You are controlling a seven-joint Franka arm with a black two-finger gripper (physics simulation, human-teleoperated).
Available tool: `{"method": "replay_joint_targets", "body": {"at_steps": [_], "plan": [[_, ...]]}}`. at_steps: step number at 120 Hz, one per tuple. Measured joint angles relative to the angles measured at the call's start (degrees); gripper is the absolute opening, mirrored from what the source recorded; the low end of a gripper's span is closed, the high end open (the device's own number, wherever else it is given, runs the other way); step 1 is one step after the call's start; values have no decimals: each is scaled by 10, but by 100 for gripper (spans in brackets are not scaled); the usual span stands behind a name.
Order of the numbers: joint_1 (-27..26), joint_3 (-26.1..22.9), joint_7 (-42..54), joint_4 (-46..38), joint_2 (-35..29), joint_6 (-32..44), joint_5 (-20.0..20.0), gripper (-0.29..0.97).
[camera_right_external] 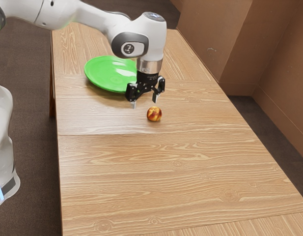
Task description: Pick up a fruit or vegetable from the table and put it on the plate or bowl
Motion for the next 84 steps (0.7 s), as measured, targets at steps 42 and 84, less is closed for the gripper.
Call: {"method": "replay_joint_targets", "body": {"at_steps": [42,84], "plan": [[43,0,23,85,95,10,0,68],[44,0,50,114,153,12,-18,68]]}}
